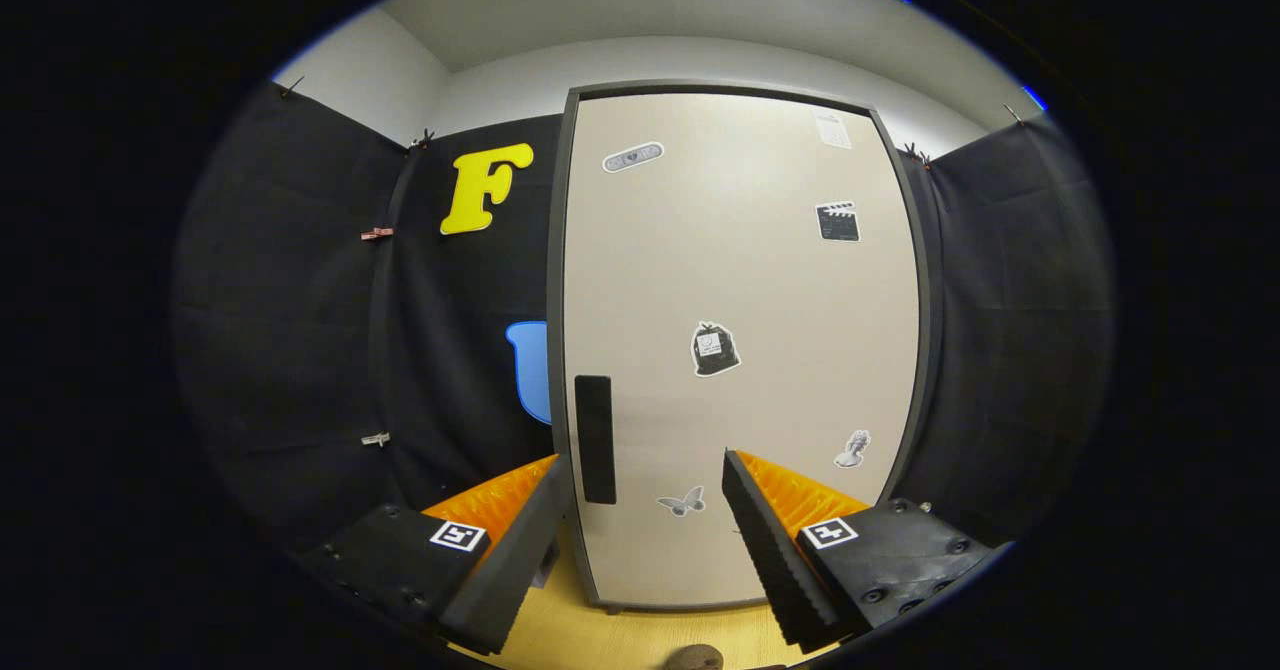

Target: Open the shoe cabinet door, grab the shoes and put them into the shoe cabinet, then close the shoe cabinet door.

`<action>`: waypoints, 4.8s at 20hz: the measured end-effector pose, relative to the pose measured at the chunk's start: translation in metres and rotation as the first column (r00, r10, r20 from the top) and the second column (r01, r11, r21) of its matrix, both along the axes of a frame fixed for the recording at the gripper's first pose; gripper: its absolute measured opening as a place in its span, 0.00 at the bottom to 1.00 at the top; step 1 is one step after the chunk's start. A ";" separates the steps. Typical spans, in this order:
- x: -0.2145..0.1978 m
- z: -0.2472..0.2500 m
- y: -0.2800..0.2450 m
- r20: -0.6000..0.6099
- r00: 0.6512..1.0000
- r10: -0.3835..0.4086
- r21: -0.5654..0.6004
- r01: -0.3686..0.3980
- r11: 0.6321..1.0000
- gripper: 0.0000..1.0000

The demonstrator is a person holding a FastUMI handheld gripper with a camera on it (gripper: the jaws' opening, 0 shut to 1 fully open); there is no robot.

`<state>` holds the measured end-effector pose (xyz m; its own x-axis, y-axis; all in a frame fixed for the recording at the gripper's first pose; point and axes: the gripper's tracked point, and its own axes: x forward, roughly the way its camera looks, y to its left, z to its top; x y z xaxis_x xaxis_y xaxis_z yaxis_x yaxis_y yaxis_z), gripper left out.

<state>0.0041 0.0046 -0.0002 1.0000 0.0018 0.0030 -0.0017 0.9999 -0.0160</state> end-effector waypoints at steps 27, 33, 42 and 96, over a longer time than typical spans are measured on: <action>0.125 -0.055 0.032 -0.094 0.992 -0.080 0.039 0.084 0.996 0.81; 0.129 -0.054 0.036 -0.081 0.993 -0.081 0.034 0.084 0.996 0.46; 0.122 -0.055 0.037 -0.097 0.989 -0.115 -0.015 0.114 0.993 0.26; -0.142 -0.018 -0.220 -0.125 0.985 -0.120 0.023 0.124 0.992 0.19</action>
<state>-0.1375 -0.2156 -0.0182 0.9855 -0.1184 -0.1218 0.1201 0.9927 0.0070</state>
